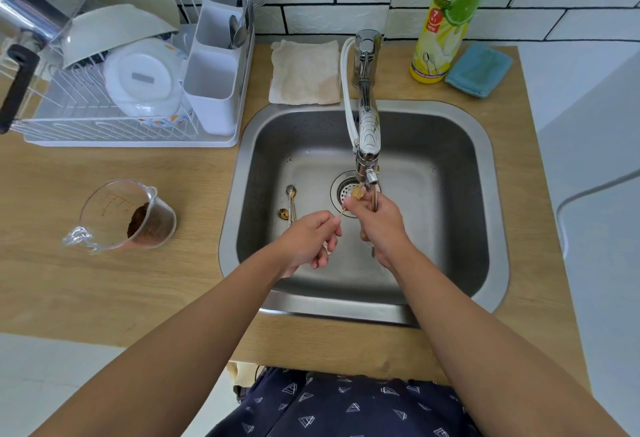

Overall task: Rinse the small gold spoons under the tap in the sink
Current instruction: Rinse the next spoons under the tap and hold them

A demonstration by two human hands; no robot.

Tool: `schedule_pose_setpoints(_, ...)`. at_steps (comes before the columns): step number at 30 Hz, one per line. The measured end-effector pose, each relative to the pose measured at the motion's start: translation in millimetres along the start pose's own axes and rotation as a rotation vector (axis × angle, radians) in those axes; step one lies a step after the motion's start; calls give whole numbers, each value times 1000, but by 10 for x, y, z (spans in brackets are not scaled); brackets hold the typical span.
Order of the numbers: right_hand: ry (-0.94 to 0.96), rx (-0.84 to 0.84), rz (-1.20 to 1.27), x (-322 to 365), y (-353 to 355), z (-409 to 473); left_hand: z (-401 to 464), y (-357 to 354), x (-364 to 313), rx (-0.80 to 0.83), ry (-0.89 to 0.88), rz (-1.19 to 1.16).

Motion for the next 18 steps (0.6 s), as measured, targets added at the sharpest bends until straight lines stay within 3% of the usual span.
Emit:
schedule_pose_setpoints(4,20,-88,-84,79,68,60,-1,-6,-37,-12,-40,9)
schedule_pose_setpoints(11,32,56,-101,66,-51,10,46,-7,-36,-4,-65,-7)
schedule_pose_setpoints(15,-99,75,64,24,-49,41,67,-2,-38,20,-66,-94)
schedule_pose_setpoints(18,-75,145,48,25,-111,-41,147,-2,-67,-10,-48,-153)
Point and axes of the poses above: each hand's wrist, its own z-axis towards the middle knuckle, its own y-axis out of the back of the hand, x = y × z, the point moved 10 cm from there along z, towards the middle knuckle, and after that the axes turned 12 degrees about -x, right-handed, at the moved point
